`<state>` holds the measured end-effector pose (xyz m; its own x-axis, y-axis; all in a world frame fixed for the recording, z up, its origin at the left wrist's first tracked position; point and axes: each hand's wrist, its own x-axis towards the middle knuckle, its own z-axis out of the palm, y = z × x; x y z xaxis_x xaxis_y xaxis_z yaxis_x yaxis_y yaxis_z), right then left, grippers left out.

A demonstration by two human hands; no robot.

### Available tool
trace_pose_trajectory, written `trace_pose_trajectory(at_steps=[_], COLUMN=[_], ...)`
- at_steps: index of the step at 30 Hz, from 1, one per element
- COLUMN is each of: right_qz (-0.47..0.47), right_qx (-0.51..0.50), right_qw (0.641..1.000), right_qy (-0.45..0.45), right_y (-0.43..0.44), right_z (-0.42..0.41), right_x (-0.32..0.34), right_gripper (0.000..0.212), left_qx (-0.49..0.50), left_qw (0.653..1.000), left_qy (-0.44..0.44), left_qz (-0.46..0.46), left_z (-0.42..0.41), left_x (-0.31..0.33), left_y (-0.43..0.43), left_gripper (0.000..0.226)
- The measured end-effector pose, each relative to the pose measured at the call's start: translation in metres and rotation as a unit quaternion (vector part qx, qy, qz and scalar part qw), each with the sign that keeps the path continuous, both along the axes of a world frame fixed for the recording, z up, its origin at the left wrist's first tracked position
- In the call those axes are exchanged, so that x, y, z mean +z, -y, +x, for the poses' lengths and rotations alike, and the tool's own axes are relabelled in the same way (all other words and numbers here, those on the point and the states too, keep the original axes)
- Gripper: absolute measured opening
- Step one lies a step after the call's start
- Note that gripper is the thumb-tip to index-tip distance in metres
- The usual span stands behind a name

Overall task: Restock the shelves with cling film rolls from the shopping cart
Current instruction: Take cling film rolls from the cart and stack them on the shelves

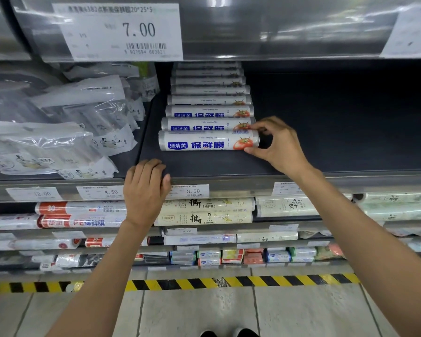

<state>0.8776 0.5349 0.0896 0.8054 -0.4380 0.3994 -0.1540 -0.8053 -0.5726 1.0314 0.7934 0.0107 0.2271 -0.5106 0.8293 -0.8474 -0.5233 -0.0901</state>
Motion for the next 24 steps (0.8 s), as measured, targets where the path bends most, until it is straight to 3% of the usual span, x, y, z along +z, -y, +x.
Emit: trace_pose_trajectory(at_steps=[24], right_qz=[0.037], right_qx=[-0.012], right_qw=[0.999], right_qy=[0.027], right_y=[0.001], right_z=[-0.006], right_x=[-0.005], right_gripper=[0.044], left_qx=[-0.015], left_qw=[1.000], left_qy=[-0.011], left_qz=[-0.005], left_z=[0.003], left_x=[-0.003], left_y=[-0.002], left_gripper=[0.032])
